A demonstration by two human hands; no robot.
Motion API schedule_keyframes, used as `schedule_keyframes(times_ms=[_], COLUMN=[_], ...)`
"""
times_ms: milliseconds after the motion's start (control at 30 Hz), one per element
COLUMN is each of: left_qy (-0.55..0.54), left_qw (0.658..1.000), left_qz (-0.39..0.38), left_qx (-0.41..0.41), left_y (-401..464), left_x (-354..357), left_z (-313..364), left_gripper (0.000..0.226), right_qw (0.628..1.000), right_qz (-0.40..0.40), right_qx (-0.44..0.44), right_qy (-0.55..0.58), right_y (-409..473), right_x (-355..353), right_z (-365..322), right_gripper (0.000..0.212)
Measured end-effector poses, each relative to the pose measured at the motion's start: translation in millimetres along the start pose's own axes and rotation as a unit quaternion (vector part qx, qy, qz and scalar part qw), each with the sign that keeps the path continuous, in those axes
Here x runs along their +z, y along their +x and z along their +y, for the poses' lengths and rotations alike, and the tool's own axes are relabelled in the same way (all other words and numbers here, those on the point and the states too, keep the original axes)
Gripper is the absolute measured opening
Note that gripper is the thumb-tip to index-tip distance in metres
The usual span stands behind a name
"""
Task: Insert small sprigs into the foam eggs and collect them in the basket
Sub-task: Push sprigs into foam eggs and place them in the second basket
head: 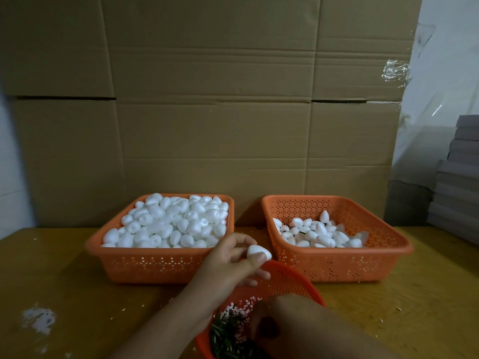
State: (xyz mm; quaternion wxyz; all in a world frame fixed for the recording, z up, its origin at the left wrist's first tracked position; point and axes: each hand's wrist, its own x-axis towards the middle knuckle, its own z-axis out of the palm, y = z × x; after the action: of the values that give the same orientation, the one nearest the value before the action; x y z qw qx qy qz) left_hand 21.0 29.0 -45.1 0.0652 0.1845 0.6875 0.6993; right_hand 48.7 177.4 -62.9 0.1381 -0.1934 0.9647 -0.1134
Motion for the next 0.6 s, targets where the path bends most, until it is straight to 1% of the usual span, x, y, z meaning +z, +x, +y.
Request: schedule_keyframes(times_ms=[67,133,167,200,233,267,367,467,533,600], left_qy=[0.003,0.004,0.0,-0.002,0.002,0.011,0.026,0.007,-0.003,-0.009], left_qw=[1.0,1.0,1.0,1.0,0.999,0.999,0.998,0.999,1.0,1.0], left_qz=[-0.003,-0.002,0.008,0.023,0.038,0.048,0.051,0.03,0.018,0.008], left_qx=[0.003,0.0,0.0,0.0,0.001,0.003,0.007,0.014,0.016,0.013], left_y=[1,2,2,4,5,6,6,4,3,2], left_x=[1,1,2,1,0,-1,-3,-3,-2,-1], left_z=[1,0,-1,-2,-3,-4,-6,-3,-2,-1], left_gripper=[0.023,0.031,0.038,0.044,0.046,0.045,0.04,0.037,0.039,0.033], right_qw=[1.0,0.999,0.999,0.998,0.998,0.998,0.999,0.999,0.998,0.998], right_qz=[-0.005,-0.009,-0.005,0.01,0.032,0.043,0.008,0.041,0.045,0.051], right_qx=[-0.006,0.04,0.047,0.05,0.036,0.021,0.019,-0.001,0.003,0.002], right_qy=[0.028,0.016,0.021,0.031,0.032,0.028,0.033,0.035,0.035,0.038], right_y=[6,5,5,1,3,-1,-6,-10,-15,-13], right_x=[0,-5,-5,-3,-6,-5,-7,-9,-8,-9], right_z=[4,-3,-3,-1,-3,-3,-5,-7,-7,-9], right_gripper=[0.025,0.023,0.022,0.021,0.02,0.02,0.022,0.019,0.019,0.019])
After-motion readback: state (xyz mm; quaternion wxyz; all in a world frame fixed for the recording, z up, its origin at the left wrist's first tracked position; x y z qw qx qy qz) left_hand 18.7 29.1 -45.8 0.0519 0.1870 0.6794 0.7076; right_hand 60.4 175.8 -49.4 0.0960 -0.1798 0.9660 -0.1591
